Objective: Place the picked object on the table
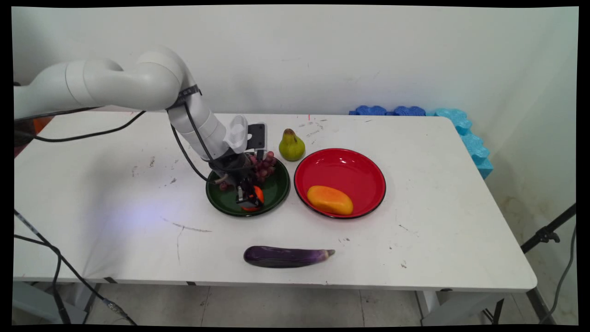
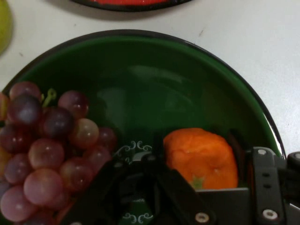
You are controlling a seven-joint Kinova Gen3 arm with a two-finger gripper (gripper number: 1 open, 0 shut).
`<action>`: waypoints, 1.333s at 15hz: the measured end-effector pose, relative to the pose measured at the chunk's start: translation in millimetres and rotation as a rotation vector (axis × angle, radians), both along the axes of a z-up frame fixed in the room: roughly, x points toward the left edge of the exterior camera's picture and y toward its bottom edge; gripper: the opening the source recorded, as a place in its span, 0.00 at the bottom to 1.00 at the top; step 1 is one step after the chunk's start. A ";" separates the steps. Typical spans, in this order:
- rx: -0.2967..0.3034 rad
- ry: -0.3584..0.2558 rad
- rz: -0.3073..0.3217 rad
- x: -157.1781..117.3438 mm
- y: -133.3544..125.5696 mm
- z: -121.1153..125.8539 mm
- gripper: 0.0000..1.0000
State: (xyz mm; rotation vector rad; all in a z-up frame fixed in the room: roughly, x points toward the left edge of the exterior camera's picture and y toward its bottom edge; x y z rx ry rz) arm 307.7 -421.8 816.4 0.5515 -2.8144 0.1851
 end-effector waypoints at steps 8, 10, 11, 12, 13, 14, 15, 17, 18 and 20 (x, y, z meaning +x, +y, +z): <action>-0.068 0.058 -0.058 3.6 10.5 68.9 0.00; -0.081 0.089 -0.069 5.7 22.8 95.7 0.00; -0.084 0.105 -0.073 6.3 29.7 107.3 0.00; -0.085 0.114 -0.074 6.4 33.7 112.8 0.00; -0.087 0.127 -0.074 5.8 39.6 119.5 0.00; -0.087 0.139 -0.074 4.4 45.8 124.5 0.00; -0.087 0.148 -0.074 1.8 51.0 126.6 0.00; -0.084 0.161 -0.069 -5.8 58.6 123.2 0.00; -0.079 0.166 -0.067 -11.8 62.0 117.7 0.00; -0.070 0.174 -0.067 -25.1 67.3 103.6 0.00</action>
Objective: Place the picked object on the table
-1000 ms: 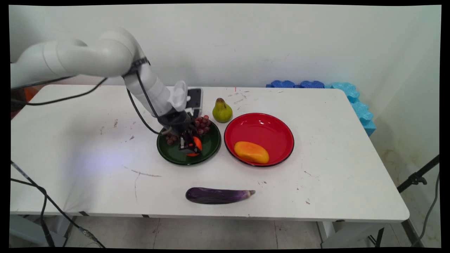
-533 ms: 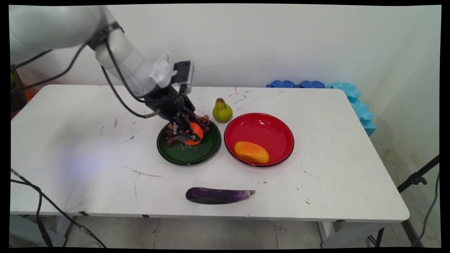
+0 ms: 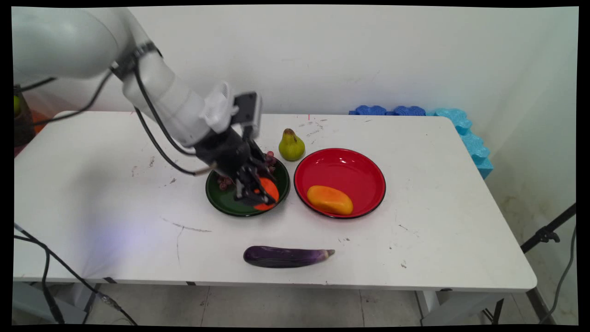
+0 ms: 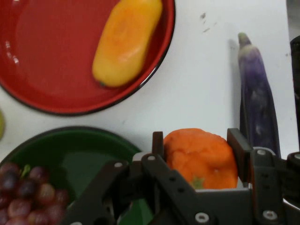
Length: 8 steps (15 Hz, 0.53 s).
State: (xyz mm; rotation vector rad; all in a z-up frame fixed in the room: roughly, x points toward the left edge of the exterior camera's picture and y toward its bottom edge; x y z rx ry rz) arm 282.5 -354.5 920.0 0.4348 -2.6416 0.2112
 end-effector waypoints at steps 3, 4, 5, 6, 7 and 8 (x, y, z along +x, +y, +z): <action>0.009 0.006 -0.004 -20.5 3.2 -25.1 0.00; 0.009 0.007 -0.005 -26.6 2.9 -33.6 0.00; 0.008 0.008 -0.004 -30.9 2.2 -40.4 0.00; 0.007 0.008 -0.004 -35.6 1.2 -47.9 0.00; 0.007 0.009 -0.003 -39.2 0.3 -54.9 0.00; 0.006 0.010 -0.001 -41.7 -0.6 -60.4 0.00</action>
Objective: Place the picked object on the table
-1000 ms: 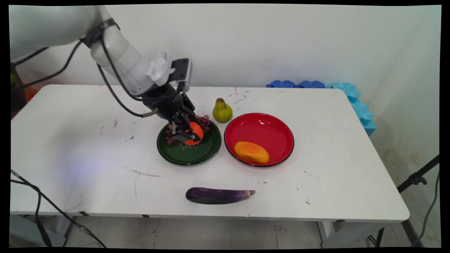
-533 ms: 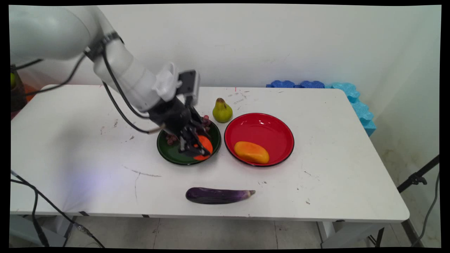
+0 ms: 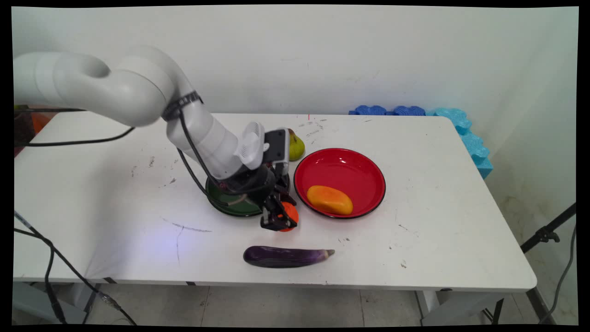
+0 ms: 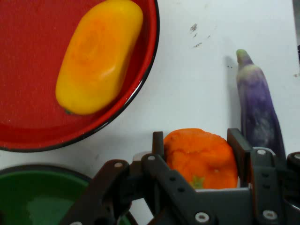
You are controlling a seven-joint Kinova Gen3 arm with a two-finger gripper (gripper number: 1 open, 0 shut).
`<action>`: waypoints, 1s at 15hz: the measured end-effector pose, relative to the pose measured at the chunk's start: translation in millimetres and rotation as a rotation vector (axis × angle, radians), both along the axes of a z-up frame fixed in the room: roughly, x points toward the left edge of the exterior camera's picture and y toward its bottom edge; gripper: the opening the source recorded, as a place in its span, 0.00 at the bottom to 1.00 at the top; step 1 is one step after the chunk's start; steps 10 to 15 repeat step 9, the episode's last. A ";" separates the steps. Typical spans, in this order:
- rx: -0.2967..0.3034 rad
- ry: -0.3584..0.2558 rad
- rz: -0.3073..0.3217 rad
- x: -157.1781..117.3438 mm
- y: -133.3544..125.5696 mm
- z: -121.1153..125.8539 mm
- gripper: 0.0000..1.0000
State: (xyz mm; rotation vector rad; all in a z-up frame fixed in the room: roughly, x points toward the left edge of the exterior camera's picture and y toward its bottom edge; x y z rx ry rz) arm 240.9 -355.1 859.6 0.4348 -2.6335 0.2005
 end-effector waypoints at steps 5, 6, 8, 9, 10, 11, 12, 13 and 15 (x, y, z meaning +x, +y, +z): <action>-0.005 0.011 0.013 -9.2 -4.7 -23.2 0.00; -0.005 0.013 0.014 -10.0 -5.2 -26.1 1.00; -0.002 0.024 0.017 -11.6 -6.0 -29.7 1.00; 0.000 0.031 0.017 -12.2 -6.0 -29.5 1.00; 0.000 0.031 0.017 -12.2 -6.0 -29.5 1.00; 0.000 0.031 0.017 -12.2 -6.0 -29.5 1.00; 0.000 0.031 0.017 -12.2 -6.0 -29.5 1.00; 0.000 0.031 0.017 -12.2 -6.0 -29.5 1.00; 0.000 0.031 0.017 -12.2 -6.0 -29.5 1.00</action>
